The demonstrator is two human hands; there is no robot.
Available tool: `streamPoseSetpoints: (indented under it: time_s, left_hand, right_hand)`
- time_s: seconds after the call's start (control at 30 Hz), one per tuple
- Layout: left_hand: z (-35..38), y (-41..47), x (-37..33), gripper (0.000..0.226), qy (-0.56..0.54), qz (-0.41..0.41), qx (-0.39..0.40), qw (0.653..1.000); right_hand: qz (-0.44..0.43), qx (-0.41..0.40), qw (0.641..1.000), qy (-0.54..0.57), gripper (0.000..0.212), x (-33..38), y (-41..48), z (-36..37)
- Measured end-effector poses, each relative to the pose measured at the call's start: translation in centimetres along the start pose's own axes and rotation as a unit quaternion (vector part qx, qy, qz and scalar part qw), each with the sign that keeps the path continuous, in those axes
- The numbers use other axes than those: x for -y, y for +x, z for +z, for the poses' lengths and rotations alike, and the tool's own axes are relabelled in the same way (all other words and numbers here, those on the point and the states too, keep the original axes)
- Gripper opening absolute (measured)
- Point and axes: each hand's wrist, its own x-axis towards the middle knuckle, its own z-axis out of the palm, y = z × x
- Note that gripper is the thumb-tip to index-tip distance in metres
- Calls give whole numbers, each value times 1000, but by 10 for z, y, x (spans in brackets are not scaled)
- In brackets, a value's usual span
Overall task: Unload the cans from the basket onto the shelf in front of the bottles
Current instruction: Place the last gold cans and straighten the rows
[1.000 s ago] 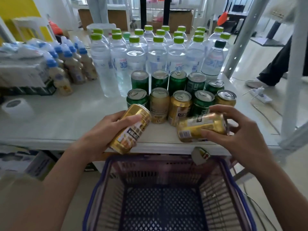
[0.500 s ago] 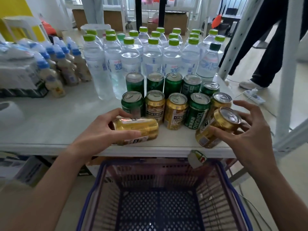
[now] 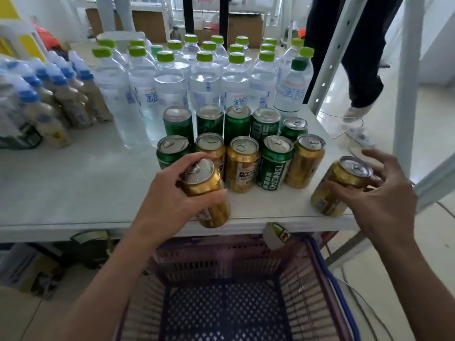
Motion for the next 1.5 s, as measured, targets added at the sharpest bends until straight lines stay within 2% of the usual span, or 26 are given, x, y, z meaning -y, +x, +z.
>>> streamPoseSetpoints:
  time_s: [0.17,0.37,0.5,0.6,0.73,0.87,1.0,1.17,1.33,1.5]
  left_hand:
    - [42,0,-9,68,20,30,-8,999]
    - [81,-1,-17,69,-2,-5,-20,1000]
    - [99,1,-17,64,14,15,-30,999]
    - [117,-2,-17,67,37,40,-24,998]
    - [140,-6,-20,71,44,55,-23,997]
    - [156,-5,-18,65,4,16,-38,999]
    - [168,0,-17,60,19,27,-33,999]
    - [178,1,-16,70,34,50,-33,998]
    - [178,4,-16,75,38,58,-10,998]
    - [178,-1,-4,69,55,57,30,996]
  right_hand:
    - [22,-11,1000,-19,80,-21,20,3]
    - [60,21,998,-7,72,-37,28,2]
    - [72,-43,993,80,71,-49,33,15]
    - [44,-69,996,22,68,-53,40,24]
    - [40,-42,998,17,66,-57,52,32]
    - [44,5,999,29,58,-67,56,34]
    - [56,39,996,56,57,-70,56,35]
    - [38,93,993,62,60,-75,57,36]
    - [49,179,979,89,80,-79,61,40]
    - [51,198,973,103,80,-78,62,42]
